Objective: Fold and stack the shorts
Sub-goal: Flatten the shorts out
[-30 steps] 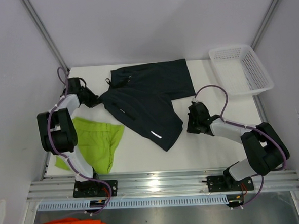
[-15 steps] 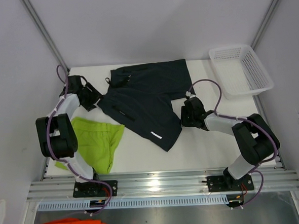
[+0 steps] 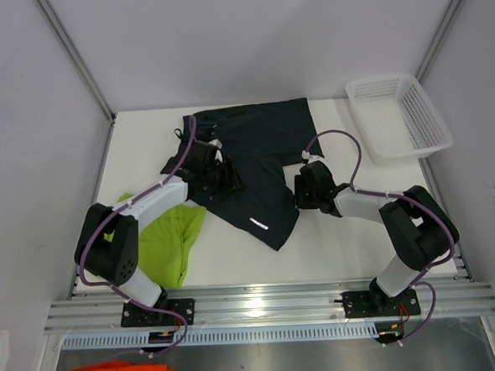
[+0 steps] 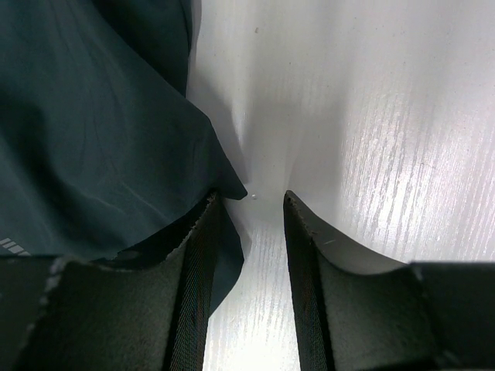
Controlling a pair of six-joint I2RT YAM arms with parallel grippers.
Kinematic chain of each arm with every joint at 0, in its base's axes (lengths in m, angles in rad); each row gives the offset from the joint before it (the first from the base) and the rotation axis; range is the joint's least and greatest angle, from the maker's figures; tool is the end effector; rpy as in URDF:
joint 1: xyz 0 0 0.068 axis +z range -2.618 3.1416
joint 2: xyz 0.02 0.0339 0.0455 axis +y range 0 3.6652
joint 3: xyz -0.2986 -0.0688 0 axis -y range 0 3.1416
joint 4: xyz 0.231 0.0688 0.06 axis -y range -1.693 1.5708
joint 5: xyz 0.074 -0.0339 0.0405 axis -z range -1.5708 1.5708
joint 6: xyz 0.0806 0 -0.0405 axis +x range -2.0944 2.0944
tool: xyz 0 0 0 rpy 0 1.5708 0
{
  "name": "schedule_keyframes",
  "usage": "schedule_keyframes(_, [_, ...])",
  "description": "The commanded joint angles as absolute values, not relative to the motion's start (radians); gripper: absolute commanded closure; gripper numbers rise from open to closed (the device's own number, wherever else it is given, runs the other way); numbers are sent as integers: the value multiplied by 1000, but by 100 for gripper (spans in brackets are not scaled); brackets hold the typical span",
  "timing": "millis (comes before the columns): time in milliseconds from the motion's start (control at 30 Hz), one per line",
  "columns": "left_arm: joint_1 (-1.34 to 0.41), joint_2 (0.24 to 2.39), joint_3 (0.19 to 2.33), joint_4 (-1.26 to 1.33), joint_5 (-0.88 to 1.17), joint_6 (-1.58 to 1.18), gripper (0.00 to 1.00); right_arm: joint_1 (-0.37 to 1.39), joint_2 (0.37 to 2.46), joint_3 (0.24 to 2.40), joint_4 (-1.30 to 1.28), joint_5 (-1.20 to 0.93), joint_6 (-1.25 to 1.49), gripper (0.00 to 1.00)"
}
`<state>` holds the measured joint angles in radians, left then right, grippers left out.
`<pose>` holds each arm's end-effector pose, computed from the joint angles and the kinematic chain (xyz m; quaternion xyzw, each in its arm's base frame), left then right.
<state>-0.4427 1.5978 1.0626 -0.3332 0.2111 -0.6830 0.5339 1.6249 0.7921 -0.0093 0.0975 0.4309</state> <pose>0.3145 -0.1678 0.2291 -0.0759 0.9313 -0.2662 0.2365 0.2955 0.1656 0.1661 -0.0307 0.9329 0.1248 0.3364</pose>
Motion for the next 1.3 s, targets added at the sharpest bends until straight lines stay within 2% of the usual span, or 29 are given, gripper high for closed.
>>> schedule_keyframes(0, [-523,1559,1042,-359,157,-641,38,543,1595,767,52,133,407,58])
schedule_keyframes(167, [-646,1470,965,-391,55,-540,35,538,1598,756,61,123,410,58])
schedule_keyframes(400, [-1013,1419,930,-370,-207,-379,27,503,1629,741,97,23,425,58])
schedule_keyframes(467, [-1058,1433,927,-336,-215,-332,27,500,1631,742,98,14,425,58])
schedule_keyframes(600, [-1127,1472,975,-362,-241,-275,25,491,1626,738,100,14,419,58])
schedule_keyframes(867, [-1267,1632,1066,-446,-417,-235,24,459,1621,723,120,-63,431,58])
schedule_keyframes(1267, [-1282,1770,1124,-390,-522,-158,27,457,1624,713,124,-81,437,58])
